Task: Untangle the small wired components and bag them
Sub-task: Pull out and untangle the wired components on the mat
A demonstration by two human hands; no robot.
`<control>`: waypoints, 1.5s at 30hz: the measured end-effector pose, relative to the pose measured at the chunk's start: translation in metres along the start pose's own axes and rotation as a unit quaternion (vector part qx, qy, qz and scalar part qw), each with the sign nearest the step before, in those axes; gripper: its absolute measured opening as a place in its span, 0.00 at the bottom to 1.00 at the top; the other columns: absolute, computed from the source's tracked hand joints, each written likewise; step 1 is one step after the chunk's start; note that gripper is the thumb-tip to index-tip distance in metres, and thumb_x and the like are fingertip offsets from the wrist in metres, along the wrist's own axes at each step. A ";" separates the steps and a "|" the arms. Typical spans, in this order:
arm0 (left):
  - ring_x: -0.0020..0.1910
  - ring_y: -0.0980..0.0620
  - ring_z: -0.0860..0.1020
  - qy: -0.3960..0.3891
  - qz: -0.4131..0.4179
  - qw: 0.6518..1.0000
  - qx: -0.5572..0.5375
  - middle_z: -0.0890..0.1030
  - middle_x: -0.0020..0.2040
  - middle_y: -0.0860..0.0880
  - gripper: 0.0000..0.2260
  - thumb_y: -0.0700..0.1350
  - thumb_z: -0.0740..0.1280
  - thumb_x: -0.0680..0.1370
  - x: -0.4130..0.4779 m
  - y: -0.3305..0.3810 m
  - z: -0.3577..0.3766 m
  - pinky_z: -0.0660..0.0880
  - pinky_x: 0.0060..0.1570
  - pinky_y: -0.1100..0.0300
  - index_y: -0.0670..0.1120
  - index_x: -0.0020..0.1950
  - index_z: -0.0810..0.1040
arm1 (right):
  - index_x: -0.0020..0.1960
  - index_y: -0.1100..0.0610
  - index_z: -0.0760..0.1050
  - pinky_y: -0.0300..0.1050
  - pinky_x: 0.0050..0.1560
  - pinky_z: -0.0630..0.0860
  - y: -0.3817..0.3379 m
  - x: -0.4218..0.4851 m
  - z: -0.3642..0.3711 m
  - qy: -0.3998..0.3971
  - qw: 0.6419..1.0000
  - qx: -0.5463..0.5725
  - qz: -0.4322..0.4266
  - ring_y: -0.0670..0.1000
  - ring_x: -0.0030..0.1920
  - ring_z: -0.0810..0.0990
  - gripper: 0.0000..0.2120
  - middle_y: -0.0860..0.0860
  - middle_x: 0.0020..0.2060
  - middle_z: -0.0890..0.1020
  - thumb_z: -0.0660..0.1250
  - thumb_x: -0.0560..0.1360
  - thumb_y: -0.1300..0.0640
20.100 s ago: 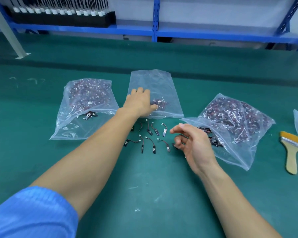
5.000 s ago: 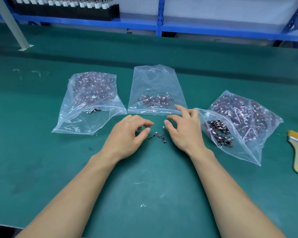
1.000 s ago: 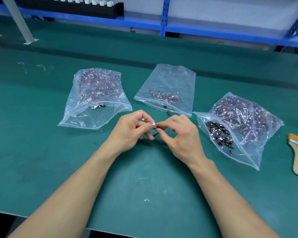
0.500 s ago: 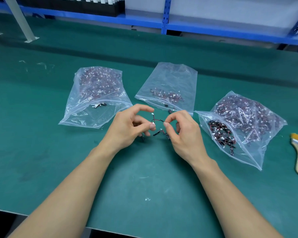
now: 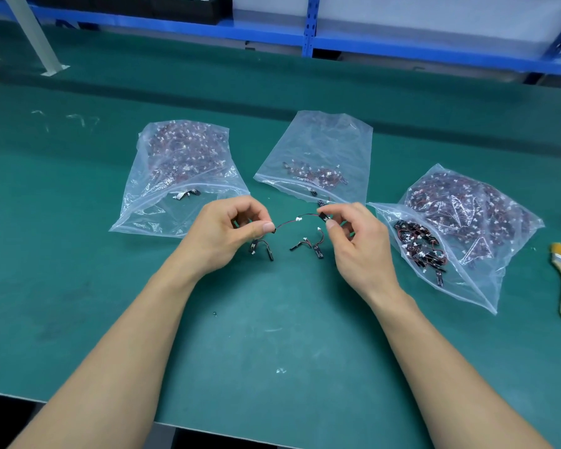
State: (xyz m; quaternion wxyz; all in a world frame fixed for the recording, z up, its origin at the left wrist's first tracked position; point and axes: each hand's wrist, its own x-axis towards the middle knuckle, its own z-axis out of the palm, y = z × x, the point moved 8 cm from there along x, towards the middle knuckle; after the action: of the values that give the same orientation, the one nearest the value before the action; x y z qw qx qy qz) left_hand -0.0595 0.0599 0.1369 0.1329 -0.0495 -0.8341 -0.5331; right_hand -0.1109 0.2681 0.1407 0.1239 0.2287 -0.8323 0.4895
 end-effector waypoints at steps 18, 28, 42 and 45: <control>0.36 0.55 0.78 -0.076 -0.011 0.997 -0.028 0.85 0.38 0.54 0.06 0.44 0.74 0.75 -0.006 0.002 0.002 0.73 0.40 0.67 0.55 0.48 0.86 | 0.50 0.47 0.82 0.34 0.37 0.71 0.003 -0.003 0.002 -0.008 0.998 0.039 0.050 0.47 0.33 0.76 0.13 0.44 0.34 0.82 0.70 0.72 0.64; 0.47 0.47 0.76 -0.116 -0.023 0.992 -0.042 0.80 0.45 0.49 0.13 0.43 0.61 0.79 -0.008 0.011 0.011 0.72 0.49 0.67 0.56 0.52 0.84 | 0.42 0.51 0.80 0.34 0.35 0.74 0.003 -0.006 0.008 -0.035 0.994 0.060 0.079 0.50 0.30 0.79 0.07 0.47 0.31 0.83 0.75 0.71 0.62; 0.37 0.53 0.79 -0.133 -0.024 0.990 0.027 0.86 0.38 0.54 0.04 0.44 0.73 0.72 -0.014 0.014 0.005 0.69 0.37 0.58 0.54 0.44 0.85 | 0.36 0.49 0.83 0.42 0.34 0.71 -0.014 -0.027 0.045 -0.250 0.961 -0.120 0.020 0.44 0.26 0.74 0.11 0.39 0.19 0.74 0.74 0.73 0.44; 0.36 0.57 0.78 -0.172 -0.047 0.984 0.021 0.86 0.39 0.53 0.03 0.46 0.74 0.71 -0.017 0.011 0.005 0.69 0.38 0.59 0.54 0.42 0.87 | 0.38 0.47 0.84 0.43 0.33 0.67 -0.012 -0.020 0.033 -0.196 0.971 -0.134 0.017 0.46 0.27 0.71 0.11 0.42 0.20 0.72 0.71 0.74 0.43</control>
State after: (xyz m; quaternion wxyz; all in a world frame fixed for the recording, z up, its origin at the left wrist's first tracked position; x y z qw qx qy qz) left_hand -0.0412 0.0706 0.1397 -0.0370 -0.0985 -0.8570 -0.5044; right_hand -0.0872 0.2396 0.1250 -0.0204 0.2870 -0.9023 0.3211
